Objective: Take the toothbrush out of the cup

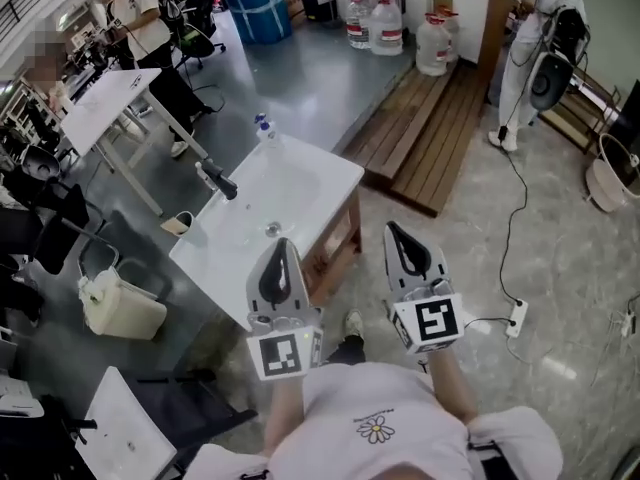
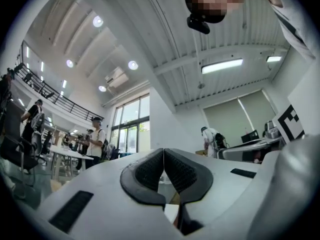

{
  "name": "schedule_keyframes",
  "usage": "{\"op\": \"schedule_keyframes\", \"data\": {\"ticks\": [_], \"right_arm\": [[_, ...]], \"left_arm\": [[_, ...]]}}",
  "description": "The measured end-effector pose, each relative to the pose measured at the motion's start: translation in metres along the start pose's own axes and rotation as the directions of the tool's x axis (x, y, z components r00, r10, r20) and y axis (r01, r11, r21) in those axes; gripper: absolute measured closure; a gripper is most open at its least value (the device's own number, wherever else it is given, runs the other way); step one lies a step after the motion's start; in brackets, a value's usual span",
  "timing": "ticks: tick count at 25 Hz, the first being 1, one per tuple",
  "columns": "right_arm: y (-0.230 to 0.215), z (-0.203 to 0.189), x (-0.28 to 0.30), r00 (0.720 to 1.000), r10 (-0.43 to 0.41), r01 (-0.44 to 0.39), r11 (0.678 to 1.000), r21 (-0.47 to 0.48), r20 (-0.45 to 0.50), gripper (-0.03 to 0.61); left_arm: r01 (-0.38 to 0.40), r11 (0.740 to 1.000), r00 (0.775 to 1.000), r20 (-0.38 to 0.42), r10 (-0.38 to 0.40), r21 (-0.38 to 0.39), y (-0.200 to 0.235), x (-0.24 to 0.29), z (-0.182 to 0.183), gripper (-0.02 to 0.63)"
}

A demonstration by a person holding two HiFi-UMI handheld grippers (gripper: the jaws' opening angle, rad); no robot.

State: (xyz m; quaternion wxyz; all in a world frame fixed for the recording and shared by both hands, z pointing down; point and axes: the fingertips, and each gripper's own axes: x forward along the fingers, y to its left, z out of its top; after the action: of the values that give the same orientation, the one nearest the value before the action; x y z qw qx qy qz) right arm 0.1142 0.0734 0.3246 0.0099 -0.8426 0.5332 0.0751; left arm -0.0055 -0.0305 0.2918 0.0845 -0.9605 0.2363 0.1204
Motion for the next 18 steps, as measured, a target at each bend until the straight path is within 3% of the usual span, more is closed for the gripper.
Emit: {"op": "schedule_keyframes", "data": {"ticks": [8, 14, 18], "right_arm": [[-0.017, 0.030, 0.167, 0.986, 0.059, -0.043, 0.993, -0.111, 0.153, 0.566], [-0.041, -0.007, 0.222, 0.997, 0.039, -0.032, 0.995, -0.094, 0.069, 0.566], [-0.040, -0.022, 0.238, 0.995, 0.086, -0.081, 0.993, -0.089, 0.051, 0.566]], "left_arm": [[0.000, 1.000, 1.000, 0.017, 0.000, 0.002, 0.062, 0.153, -0.022, 0.597], [-0.045, 0.999, 0.999, -0.005, 0.045, -0.009, 0.094, 0.201, -0.046, 0.597], [-0.127, 0.992, 0.991, -0.040, 0.127, -0.012, 0.116, 0.207, -0.067, 0.598]]}}
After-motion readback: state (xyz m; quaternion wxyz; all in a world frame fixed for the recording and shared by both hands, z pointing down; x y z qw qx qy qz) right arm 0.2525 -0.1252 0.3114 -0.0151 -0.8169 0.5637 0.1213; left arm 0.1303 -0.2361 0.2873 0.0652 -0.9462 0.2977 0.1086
